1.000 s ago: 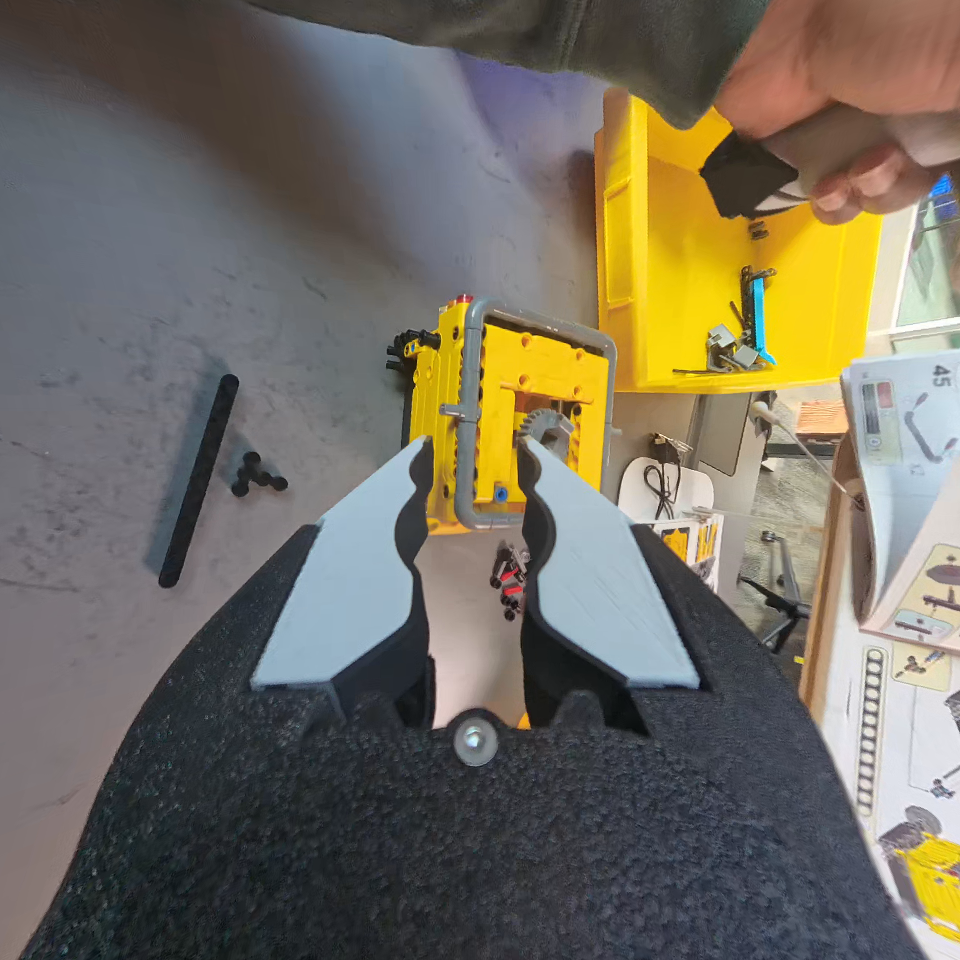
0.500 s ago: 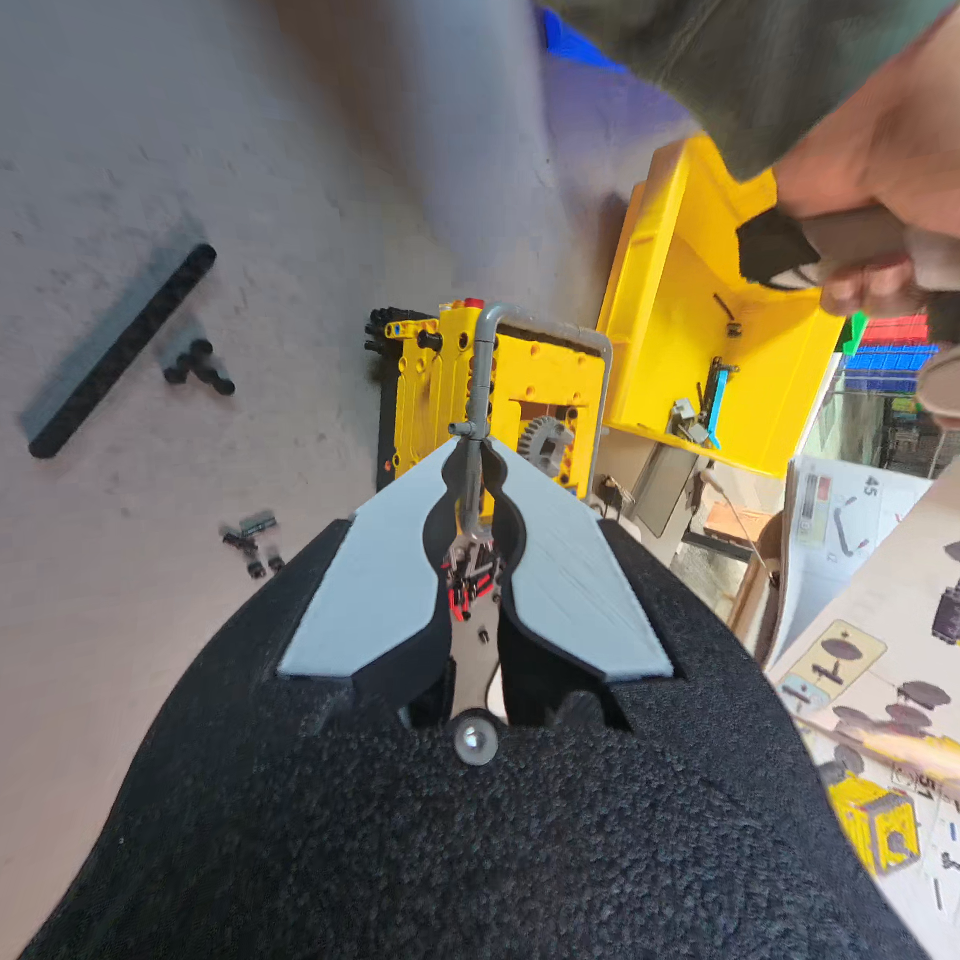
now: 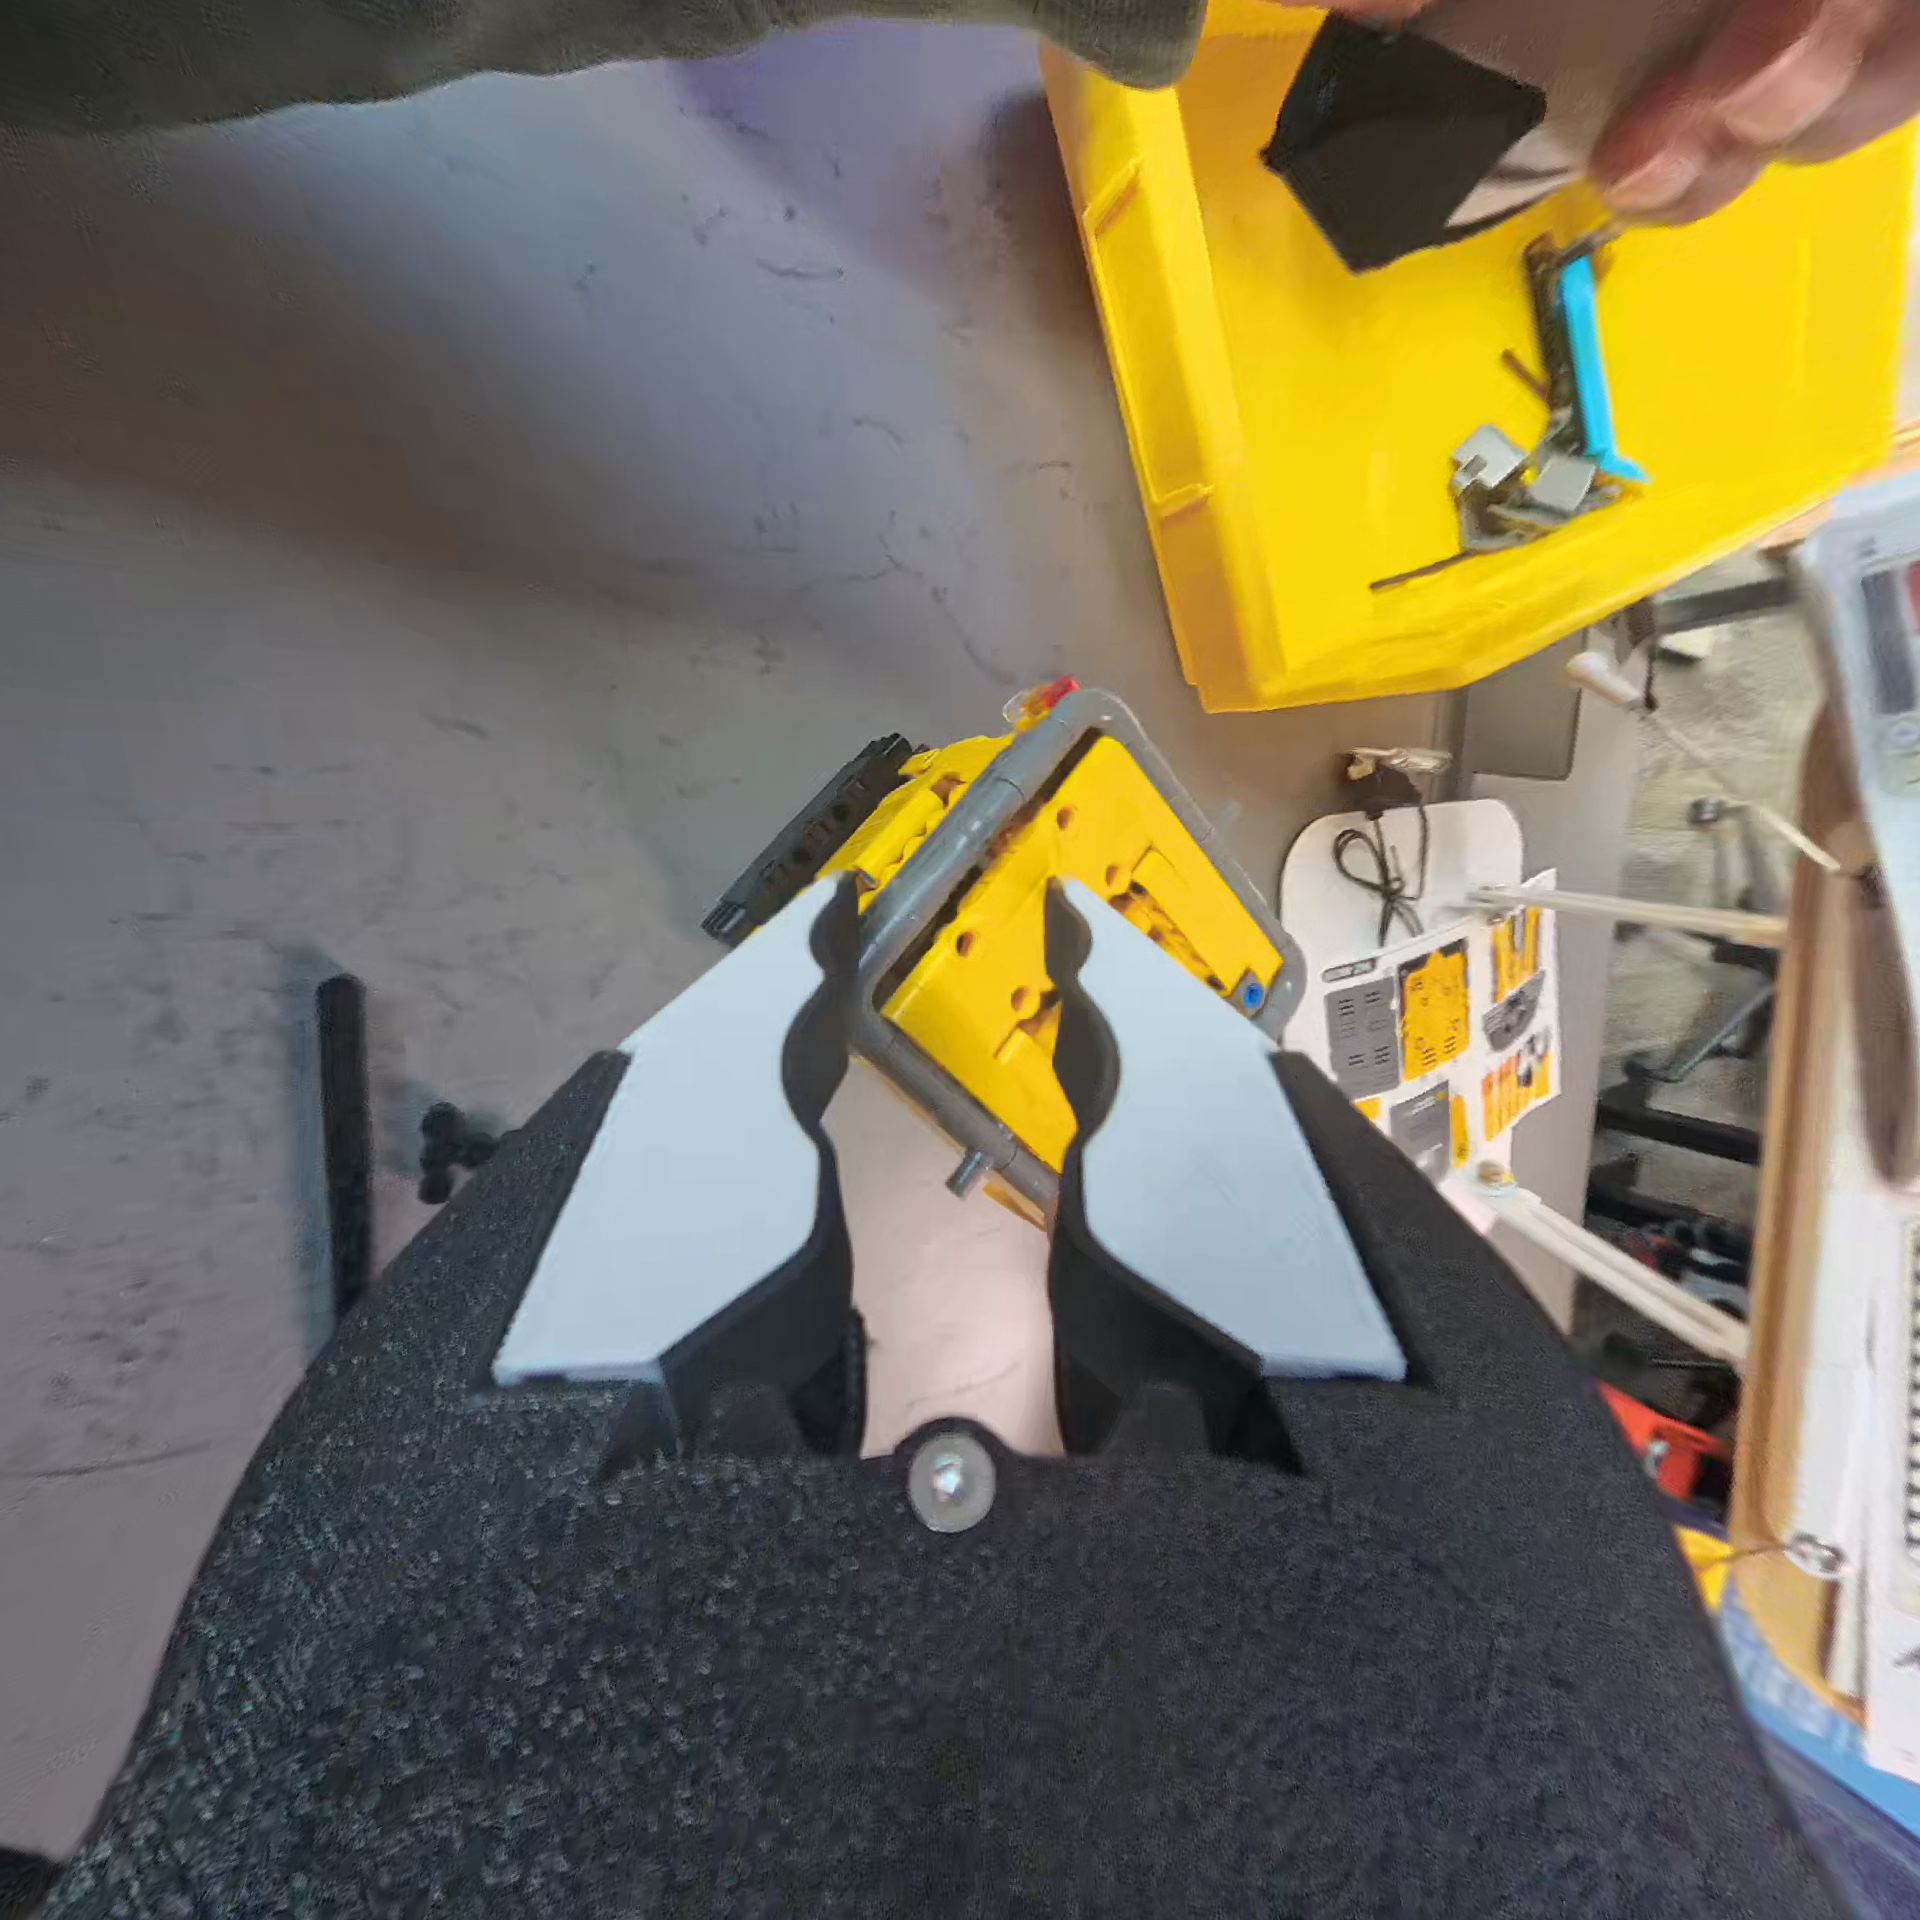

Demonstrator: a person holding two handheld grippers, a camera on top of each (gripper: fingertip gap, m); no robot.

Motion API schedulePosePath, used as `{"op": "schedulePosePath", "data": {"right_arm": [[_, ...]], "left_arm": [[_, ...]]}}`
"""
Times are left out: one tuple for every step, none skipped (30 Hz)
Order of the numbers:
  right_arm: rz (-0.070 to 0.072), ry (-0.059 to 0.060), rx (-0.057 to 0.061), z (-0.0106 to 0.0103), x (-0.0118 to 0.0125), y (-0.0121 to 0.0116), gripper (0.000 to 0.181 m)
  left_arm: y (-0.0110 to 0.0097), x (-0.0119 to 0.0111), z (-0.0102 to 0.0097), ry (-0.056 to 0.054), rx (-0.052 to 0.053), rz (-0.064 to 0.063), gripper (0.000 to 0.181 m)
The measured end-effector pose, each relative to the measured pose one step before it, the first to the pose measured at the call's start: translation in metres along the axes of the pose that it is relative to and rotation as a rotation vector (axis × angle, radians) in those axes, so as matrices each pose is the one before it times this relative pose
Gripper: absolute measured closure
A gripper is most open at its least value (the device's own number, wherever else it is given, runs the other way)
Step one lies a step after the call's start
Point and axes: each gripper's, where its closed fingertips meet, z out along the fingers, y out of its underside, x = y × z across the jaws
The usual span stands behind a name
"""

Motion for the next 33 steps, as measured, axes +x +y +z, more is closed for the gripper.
{"op": "schedulePosePath", "data": {"right_arm": [[-0.0260,0.0099,-0.0046,0.00179,0.00104,-0.00225,0.149],[-0.0178,-0.0026,0.0008,0.00048,0.00000,-0.00190,0.150],[-0.0230,-0.0050,0.0058,-0.00002,-0.00086,-0.00141,0.152],[-0.0415,-0.0010,0.0112,-0.00053,-0.00105,-0.00086,0.154],[-0.0593,-0.0013,0.0162,-0.00089,-0.00170,-0.00047,0.155],[-0.0639,-0.0022,0.0248,-0.00205,-0.00223,-0.00097,0.159],[-0.0460,-0.0038,0.0172,-0.00240,-0.00212,0.00046,0.161],[-0.0335,-0.0094,0.0158,-0.00264,-0.00209,0.00073,0.164],[-0.0459,-0.0210,0.0309,-0.00341,-0.00384,-0.00041,0.171],[-0.0383,-0.0101,0.0333,-0.00338,-0.00272,0.00021,0.172],[-0.0398,-0.0182,0.0324,-0.00361,-0.00379,0.00122,0.173],[-0.0293,-0.0179,0.0221,-0.00371,-0.00367,0.00285,0.173],[-0.0114,-0.0166,0.0079,-0.00403,-0.00288,0.00462,0.174],[-0.0043,-0.0176,0.0015,-0.00435,-0.00304,0.00513,0.174],[-0.0058,-0.0136,-0.0034,-0.00456,-0.00273,0.00537,0.176],[-0.0035,-0.0096,-0.0039,-0.00486,-0.00251,0.00476,0.179],[0.0153,-0.0141,-0.0068,-0.00503,-0.00296,0.00405,0.181],[0.0412,0.0017,-0.0148,-0.00457,0.00005,0.00385,0.181],[0.0524,0.0302,-0.0207,-0.00360,0.00480,0.00269,0.172],[0.0518,0.0157,-0.0142,-0.00264,0.00235,-0.00024,0.161],[0.0653,0.0249,-0.0141,-0.00117,0.00321,-0.00245,0.156],[0.0675,0.0230,-0.0184,0.00093,0.00208,-0.00413,0.144],[0.0748,0.0099,-0.0069,0.00264,-0.00111,-0.00647,0.125],[0.0945,0.0225,-0.0162,0.00466,0.00065,-0.00538,0.117],[0.0922,0.0040,-0.0056,0.00580,-0.00224,-0.00606,0.103],[0.0783,0.0191,-0.0168,0.00624,0.00077,-0.00300,0.102],[0.0388,0.0339,-0.0168,0.00710,0.00390,-0.00197,0.094],[-0.0037,0.0326,-0.0142,0.00725,0.00395,-0.00099,0.094],[-0.0236,0.0081,-0.0210,0.00709,0.00023,0.00114,0.103],[-0.0282,-0.0233,-0.0171,0.00646,-0.00472,0.00175,0.115],[-0.0295,0.0014,0.0066,0.00443,-0.00080,-0.00122,0.117],[-0.0530,-0.0004,0.0108,0.00117,-0.00058,-0.00210,0.117],[-0.0549,-0.0118,0.0055,-0.00030,-0.00093,-0.00053,0.118]], "left_arm": [[-0.00151,0.00045,-0.00072,-0.0001,0.0034,0.0030,0.181],[-0.00127,-0.00005,-0.00082,-0.0004,0.0027,0.0020,0.181],[-0.00089,-0.00065,-0.00060,-0.0004,0.0011,0.0001,0.181],[-0.00043,-0.00084,-0.00035,-0.0004,0.0014,-0.0024,0.181],[-0.00033,-0.00095,-0.00026,0.0002,0.0019,-0.0043,0.181],[-0.00006,-0.00070,-0.00023,0.0007,0.0008,-0.0043,0.181],[-0.00008,-0.00053,-0.00023,0.0005,0.0005,-0.0027,0.181],[-0.00046,-0.00031,-0.00031,-0.0001,0.0013,-0.0006,0.181],[-0.00078,-0.00008,-0.00040,-0.0003,0.0022,0.0004,0.181],[-0.00085,0.00021,-0.00038,0.0003,0.0022,0.0004,0.181],[-0.00067,0.00021,-0.00033,0.0004,0.0017,0.0003,0.181],[-0.00036,0.00022,-0.00029,0.0000,0.0010,0.0004,0.181],[-0.00012,0.00019,-0.00006,0.0000,0.0002,0.0004,0.181],[0.00006,0.00016,-0.00001,0.0000,-0.0003,0.0005,0.181],[0.00013,-0.00014,0.00008,-0.0006,-0.0001,0.0006,0.181],[0.00022,-0.00021,0.00006,-0.0007,-0.0002,-0.0001,0.181],[0.00036,-0.00031,0.00010,-0.0003,-0.0006,-0.0011,0.181],[0.00037,-0.00053,0.00008,-0.0006,-0.0008,-0.0015,0.181],[0.00043,-0.00055,0.00010,-0.0012,-0.0004,-0.0010,0.181],[0.00037,-0.00063,0.00020,-0.0015,-0.0006,-0.0004,0.181],[0.00054,-0.00063,0.00015,-0.0014,-0.0011,-0.0005,0.181],[0.00065,-0.00052,0.00024,-0.0009,-0.0011,-0.0013,0.181],[0.00077,-0.00027,0.00033,-0.0001,-0.0011,-0.0020,0.181],[0.00077,-0.00003,0.00042,0.0004,-0.0016,-0.0016,0.181],[0.00077,0.00020,0.00042,0.0004,-0.0021,-0.0004,0.181],[0.00062,0.00049,0.00045,0.0008,-0.0021,0.0007,0.181],[0.00036,0.00073,0.00032,0.0013,-0.0017,0.0016,0.181],[-0.00008,0.00109,0.00015,0.0017,-0.0006,0.0023,0.181],[-0.00063,0.00104,-0.00002,0.0018,0.0009,0.0026,0.181],[-0.00101,0.00106,-0.00032,0.0016,0.0019,0.0026,0.181],[-0.00115,0.00071,-0.00050,0.0010,0.0024,0.0025,0.181],[-0.00153,0.00022,-0.00075,-0.0001,0.0032,0.0021,0.181],[-0.00133,-0.00028,-0.00082,-0.0003,0.0028,0.0013,0.181]]}}
